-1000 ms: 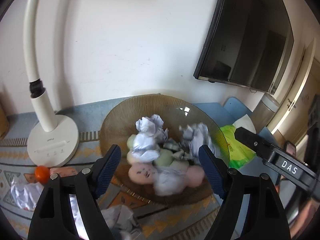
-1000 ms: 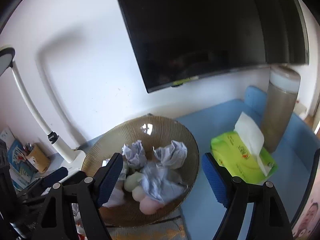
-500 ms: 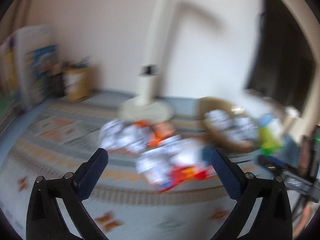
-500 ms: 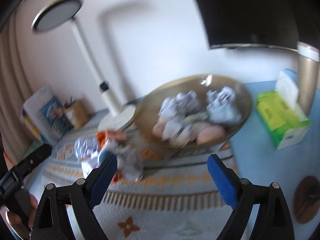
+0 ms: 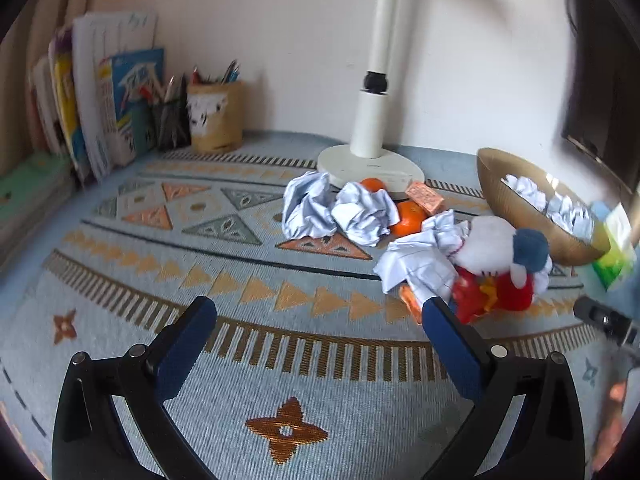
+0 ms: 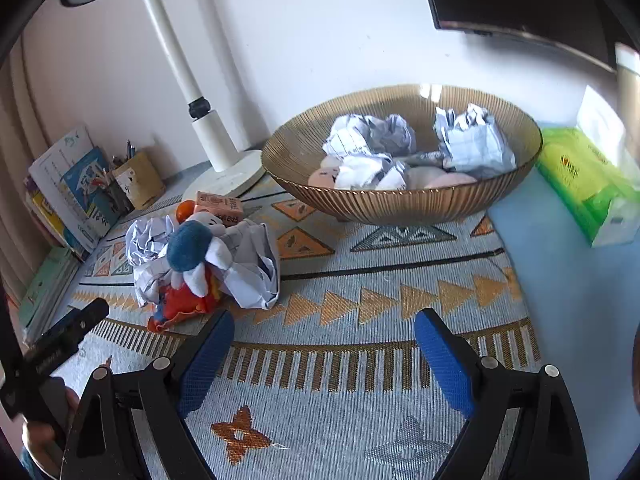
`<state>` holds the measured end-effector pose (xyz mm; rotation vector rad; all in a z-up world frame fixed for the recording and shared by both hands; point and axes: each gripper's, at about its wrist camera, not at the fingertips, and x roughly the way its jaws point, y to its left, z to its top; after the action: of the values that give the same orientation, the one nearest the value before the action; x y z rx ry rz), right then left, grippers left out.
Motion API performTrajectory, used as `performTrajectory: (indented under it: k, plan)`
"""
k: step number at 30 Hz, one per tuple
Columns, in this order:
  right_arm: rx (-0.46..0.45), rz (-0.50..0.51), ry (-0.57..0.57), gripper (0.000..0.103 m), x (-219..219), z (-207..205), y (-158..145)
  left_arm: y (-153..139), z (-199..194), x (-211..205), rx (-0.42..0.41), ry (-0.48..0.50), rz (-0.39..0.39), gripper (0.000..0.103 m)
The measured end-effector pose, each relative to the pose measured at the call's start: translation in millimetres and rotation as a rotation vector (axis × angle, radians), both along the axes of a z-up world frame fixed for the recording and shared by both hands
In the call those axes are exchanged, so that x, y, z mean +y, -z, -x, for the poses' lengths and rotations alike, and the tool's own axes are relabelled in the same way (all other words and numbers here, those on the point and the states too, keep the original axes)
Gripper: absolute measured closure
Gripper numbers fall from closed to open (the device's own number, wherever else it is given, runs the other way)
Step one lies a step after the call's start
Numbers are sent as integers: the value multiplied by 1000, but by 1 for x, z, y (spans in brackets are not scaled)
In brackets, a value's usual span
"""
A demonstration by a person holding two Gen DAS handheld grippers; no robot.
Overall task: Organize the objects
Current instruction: 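Move both open grippers back toward the toy pile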
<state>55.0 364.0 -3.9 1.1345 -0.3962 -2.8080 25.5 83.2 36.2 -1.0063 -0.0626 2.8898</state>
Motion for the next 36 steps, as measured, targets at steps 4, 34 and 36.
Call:
performTrajectory:
  k: [4,34,36]
  plan:
    - [-4,37,10,12,6,1,1,3,4,-5,-24,0,-28,1]
    - [-28,70,32,12,15,5,6,6,4,-12,-30,11,-94,1]
    - [-27,73,32,12,15,5,6,6,4,-12,-30,12,-95,1]
